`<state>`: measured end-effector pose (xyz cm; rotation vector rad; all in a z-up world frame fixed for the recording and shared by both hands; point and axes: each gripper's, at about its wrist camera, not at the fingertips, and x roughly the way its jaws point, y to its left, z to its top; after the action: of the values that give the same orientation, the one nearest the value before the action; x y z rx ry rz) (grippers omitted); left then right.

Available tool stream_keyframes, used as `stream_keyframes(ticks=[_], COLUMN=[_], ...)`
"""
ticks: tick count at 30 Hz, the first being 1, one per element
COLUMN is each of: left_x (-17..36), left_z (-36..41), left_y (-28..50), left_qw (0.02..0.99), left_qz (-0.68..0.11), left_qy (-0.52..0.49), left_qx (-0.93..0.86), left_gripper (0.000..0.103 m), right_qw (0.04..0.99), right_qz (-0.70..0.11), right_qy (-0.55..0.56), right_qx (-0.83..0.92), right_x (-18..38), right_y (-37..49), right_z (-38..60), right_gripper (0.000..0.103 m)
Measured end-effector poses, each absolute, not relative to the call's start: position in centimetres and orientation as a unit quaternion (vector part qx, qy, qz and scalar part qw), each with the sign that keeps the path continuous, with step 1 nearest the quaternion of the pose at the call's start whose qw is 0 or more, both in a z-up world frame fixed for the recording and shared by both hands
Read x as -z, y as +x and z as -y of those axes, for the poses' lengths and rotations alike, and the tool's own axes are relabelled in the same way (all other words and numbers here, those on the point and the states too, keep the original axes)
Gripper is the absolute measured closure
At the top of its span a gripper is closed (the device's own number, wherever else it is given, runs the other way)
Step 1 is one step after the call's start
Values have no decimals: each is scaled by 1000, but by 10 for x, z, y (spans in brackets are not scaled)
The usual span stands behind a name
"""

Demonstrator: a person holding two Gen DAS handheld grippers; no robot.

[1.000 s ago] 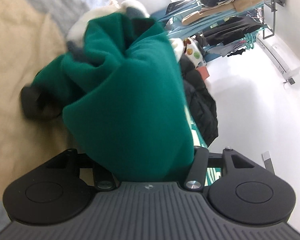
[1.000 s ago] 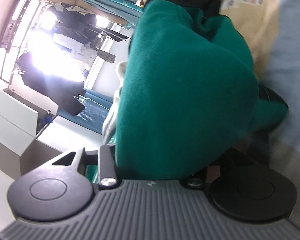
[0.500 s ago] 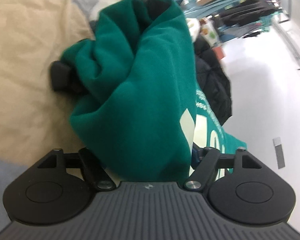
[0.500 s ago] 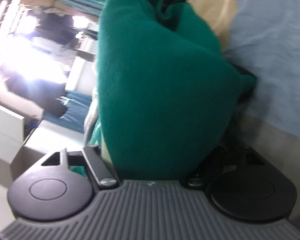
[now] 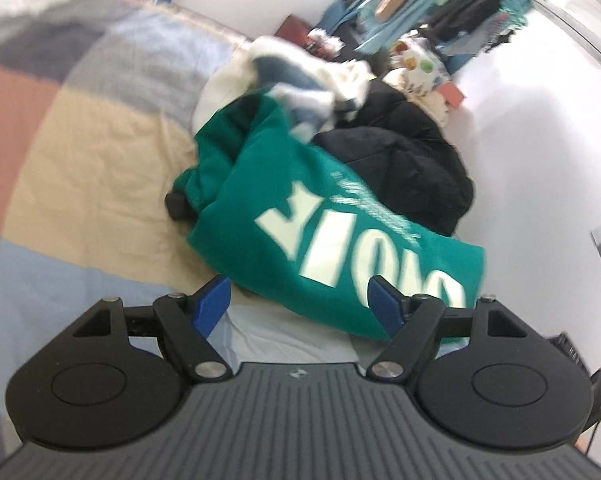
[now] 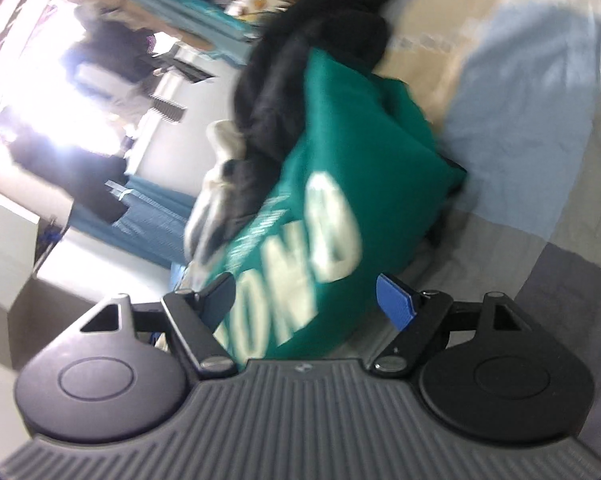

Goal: Fold large clothes

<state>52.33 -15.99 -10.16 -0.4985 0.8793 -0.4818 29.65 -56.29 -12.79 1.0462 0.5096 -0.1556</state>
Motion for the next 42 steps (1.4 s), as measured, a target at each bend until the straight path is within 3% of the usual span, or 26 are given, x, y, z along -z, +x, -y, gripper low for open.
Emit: stream_keyframes(ticks=[11,19,30,42], left_x=[-22,-47,-25,13], left_z=[155,150,145,138], left_y=[378,283,197,178], left_qw=[906,928,945,955], left_qz=[-321,-271,-210,-183], left_qy=[-134,-71,-31,-5], left_qx=[243,246,249,234], left_gripper=[24,24,24,24], right_qw=[903,946,974,982], right_qz=[-204,-170,-143,-147], right_qy=[378,275,173,118], right_qx=[11,-13,-14,6], right_x=[7,-44,-26,27], right_y=[217,146,75,56], right_z=[483,423,369,348], right_gripper=[22,22,23,23])
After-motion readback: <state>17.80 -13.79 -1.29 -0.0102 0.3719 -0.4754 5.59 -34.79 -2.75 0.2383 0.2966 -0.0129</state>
